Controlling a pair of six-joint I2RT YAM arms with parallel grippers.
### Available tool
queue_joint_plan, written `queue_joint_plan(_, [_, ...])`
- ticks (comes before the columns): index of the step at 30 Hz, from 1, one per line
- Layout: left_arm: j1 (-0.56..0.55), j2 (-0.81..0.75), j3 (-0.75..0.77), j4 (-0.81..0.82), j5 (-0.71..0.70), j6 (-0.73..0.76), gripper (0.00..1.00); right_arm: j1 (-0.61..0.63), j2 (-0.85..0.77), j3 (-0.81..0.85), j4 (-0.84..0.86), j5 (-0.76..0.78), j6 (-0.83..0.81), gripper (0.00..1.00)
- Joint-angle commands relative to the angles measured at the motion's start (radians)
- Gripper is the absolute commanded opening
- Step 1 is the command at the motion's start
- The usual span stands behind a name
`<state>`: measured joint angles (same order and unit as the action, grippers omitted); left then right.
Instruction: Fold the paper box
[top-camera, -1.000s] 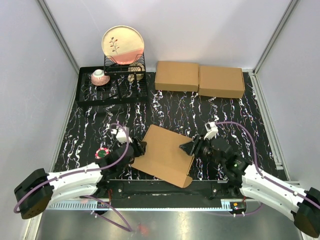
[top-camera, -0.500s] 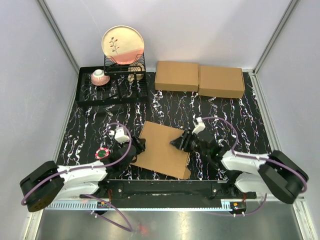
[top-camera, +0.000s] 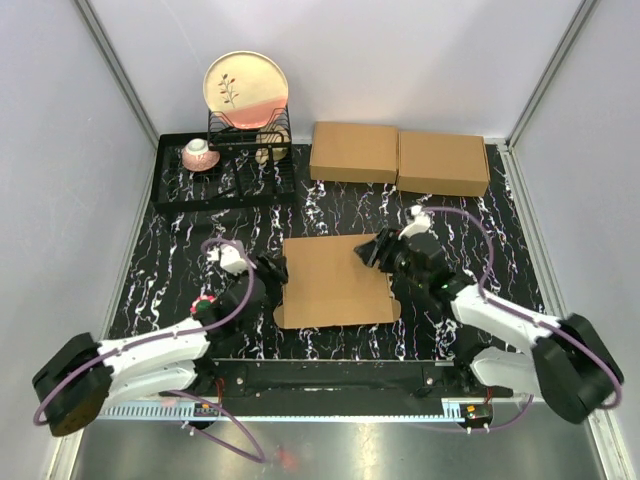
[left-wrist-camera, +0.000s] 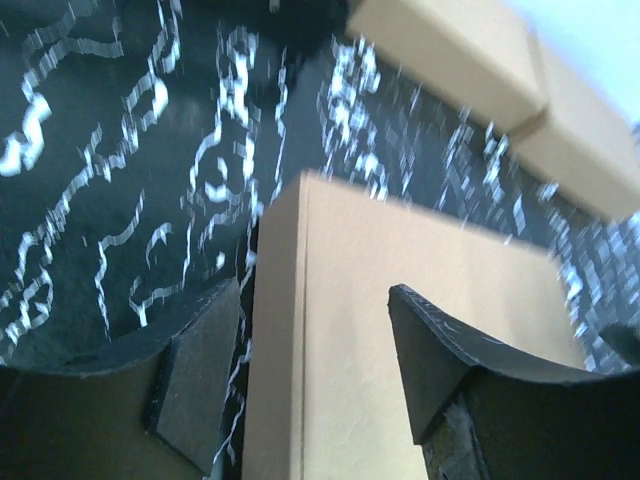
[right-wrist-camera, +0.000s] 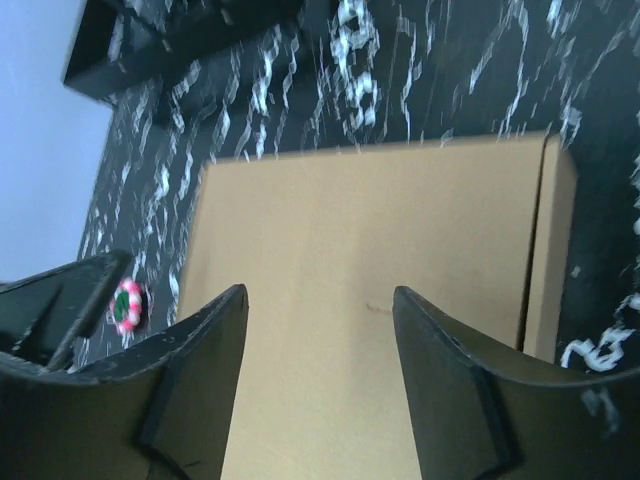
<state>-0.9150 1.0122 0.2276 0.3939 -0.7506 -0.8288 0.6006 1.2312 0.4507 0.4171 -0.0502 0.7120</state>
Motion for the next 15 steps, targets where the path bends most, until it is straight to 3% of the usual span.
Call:
queue_joint_plan(1, [0.034, -0.184, 0.088, -0.087, -0.138, 0.050, 0.66, -0.009, -0.176, 0.123, -0.251, 0.206, -0.158, 0.69])
queue_joint_plan(6, [0.064, -0.166, 0.121, -0.171, -0.092, 0.048, 0.71, -0.018, -0.179, 0.120, -0.394, 0.349, -0.201, 0.74])
queue_joint_plan(15, [0.079, 0.017, 0.090, -0.144, -0.050, -0.089, 0.74, -0.018, -0.087, -0.003, -0.250, 0.276, -0.166, 0.79])
